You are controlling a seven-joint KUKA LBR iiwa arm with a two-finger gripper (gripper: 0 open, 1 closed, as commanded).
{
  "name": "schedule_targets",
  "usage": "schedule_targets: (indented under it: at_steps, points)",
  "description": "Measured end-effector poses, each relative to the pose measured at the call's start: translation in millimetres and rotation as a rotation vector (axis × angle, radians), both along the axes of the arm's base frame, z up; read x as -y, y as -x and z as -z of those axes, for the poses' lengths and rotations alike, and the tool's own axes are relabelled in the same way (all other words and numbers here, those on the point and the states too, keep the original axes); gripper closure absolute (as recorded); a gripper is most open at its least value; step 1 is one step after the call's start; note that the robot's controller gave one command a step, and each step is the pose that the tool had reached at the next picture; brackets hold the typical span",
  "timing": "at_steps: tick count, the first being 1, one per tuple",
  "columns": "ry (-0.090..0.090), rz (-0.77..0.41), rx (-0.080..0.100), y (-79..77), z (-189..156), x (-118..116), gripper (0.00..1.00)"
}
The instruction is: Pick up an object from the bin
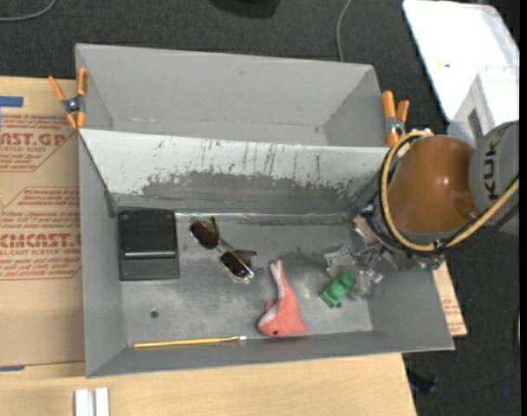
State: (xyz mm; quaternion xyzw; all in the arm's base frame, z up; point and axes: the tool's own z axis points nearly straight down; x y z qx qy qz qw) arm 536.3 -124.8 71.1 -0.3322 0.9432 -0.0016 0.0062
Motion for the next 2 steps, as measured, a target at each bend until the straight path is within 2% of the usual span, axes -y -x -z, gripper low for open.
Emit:
schedule_targets:
  at_steps: [1, 2]
  points:
    - [-0.003, 0.033, -0.007, 3.7, -57.2, -2.3, 1.00]
    - [-0.004, 0.003, -0.009, 2.8, -133.3, 2.4, 1.00]
